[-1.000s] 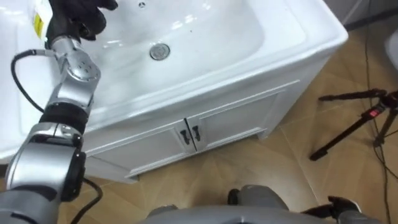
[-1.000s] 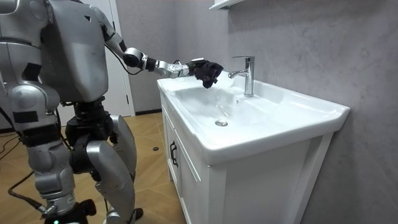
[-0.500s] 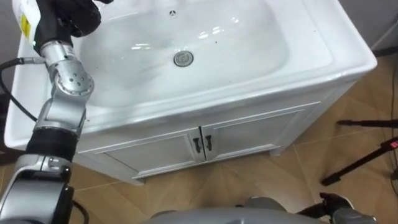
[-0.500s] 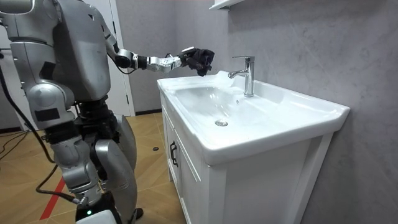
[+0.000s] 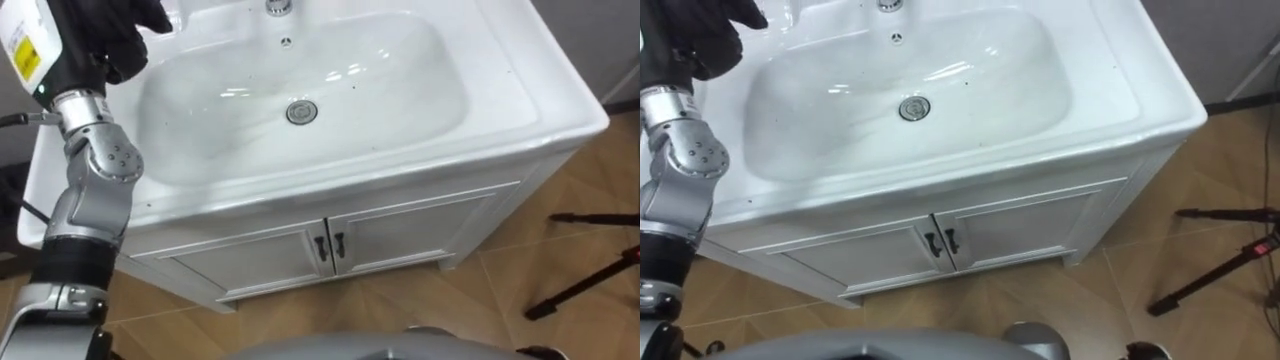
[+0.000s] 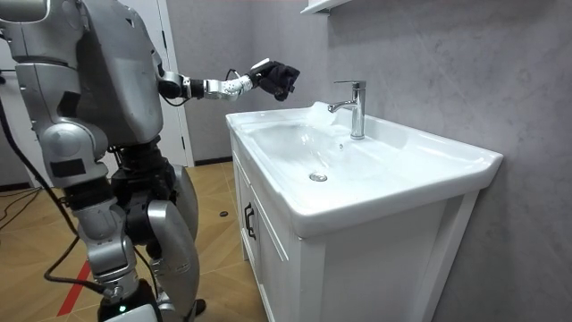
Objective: Wipe basin
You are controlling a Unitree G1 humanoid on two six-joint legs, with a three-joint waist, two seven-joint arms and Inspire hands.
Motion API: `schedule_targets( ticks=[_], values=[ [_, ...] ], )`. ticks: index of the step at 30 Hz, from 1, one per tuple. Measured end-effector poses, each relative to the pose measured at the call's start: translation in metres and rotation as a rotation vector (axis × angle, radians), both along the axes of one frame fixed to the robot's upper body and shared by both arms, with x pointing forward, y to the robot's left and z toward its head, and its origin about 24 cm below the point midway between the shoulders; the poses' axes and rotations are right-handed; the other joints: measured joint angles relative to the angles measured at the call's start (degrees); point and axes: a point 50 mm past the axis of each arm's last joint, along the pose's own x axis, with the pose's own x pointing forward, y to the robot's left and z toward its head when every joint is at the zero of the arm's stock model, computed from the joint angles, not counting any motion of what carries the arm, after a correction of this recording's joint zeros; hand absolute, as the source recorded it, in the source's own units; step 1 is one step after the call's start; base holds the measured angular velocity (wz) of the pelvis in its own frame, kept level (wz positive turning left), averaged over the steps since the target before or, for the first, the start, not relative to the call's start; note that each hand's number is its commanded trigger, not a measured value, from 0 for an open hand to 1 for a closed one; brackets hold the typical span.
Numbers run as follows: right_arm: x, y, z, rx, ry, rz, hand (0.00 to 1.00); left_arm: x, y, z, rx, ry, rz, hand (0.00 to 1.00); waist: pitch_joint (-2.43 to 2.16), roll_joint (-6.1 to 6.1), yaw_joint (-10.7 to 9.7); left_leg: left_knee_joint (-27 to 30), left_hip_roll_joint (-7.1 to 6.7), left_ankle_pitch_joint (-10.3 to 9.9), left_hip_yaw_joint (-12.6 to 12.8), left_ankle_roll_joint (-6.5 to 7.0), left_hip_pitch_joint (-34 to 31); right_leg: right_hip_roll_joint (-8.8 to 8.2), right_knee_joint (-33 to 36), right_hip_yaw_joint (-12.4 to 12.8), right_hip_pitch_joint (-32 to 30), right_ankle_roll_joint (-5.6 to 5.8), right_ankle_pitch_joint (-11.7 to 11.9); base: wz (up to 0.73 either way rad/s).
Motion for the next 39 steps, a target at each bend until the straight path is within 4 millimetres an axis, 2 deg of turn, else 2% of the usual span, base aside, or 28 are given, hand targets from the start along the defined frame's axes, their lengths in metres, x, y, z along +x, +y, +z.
schedule_targets(
  ticks=[6,9,13,19,26,34,39],
  values=[
    [0.0,-0.002,0.001,0.0,-0.014,-0.047,0.0,-0.013,0.019,-0.003,0.005,0.002,0.083,1.0,0.16,0.42,0.25,-0.21,-0.03,0.0,0.0,0.0,0.27,0.0,-0.11,-0.03,0.11,0.04,-0.04,0.0],
    [-0.004,-0.003,0.001,-0.002,-0.021,-0.091,0.0,-0.026,0.028,-0.011,0.041,0.042,0.121,1.0,0.25,0.56,1.0,-0.3,-0.1,0.01,-0.21,0.0,0.38,-0.01,-0.13,-0.03,0.25,0.1,-0.07,-0.01],
    [-0.006,-0.005,0.001,-0.006,-0.013,-0.107,0.0,-0.03,0.03,-0.015,0.087,0.081,0.135,1.0,0.32,0.47,1.48,-0.25,-0.34,0.01,-0.79,0.01,0.41,-0.24,-0.29,-0.43,0.49,0.31,-0.21,0.1],
    [-0.001,-0.003,0.001,0.021,-0.024,-0.078,0.0,-0.035,0.031,-0.023,0.116,0.165,0.124,1.0,0.4,0.29,1.35,-0.27,-0.93,0.13,-3.26,0.21,0.38,-0.4,-0.68,-1.37,0.75,0.53,-0.19,0.07],
    [-0.002,-0.004,0.001,0.017,-0.023,-0.083,0.0,-0.042,0.034,-0.033,0.105,0.252,0.13,1.0,0.52,-0.14,1.05,-0.18,-0.89,0.13,-3.88,0.21,0.04,-0.41,-1.05,-1.81,0.61,0.52,-0.2,0.02],
    [-0.001,-0.004,0.002,0.017,-0.032,-0.089,0.0,-0.042,0.033,-0.037,0.1,0.293,0.125,1.0,0.52,0.49,0.64,-0.3,-0.91,0.13,-4.46,0.21,0.4,-0.33,-1.22,-1.93,1.56,0.59,-0.14,0.0],
    [0.0,-0.004,0.002,0.017,-0.034,-0.089,0.0,-0.041,0.029,-0.037,0.171,0.315,0.107,1.0,0.49,0.78,0.38,-0.36,-0.91,0.13,-4.52,0.21,0.3,-0.31,-1.24,-1.87,1.59,0.61,-0.18,0.0]
  ],
)
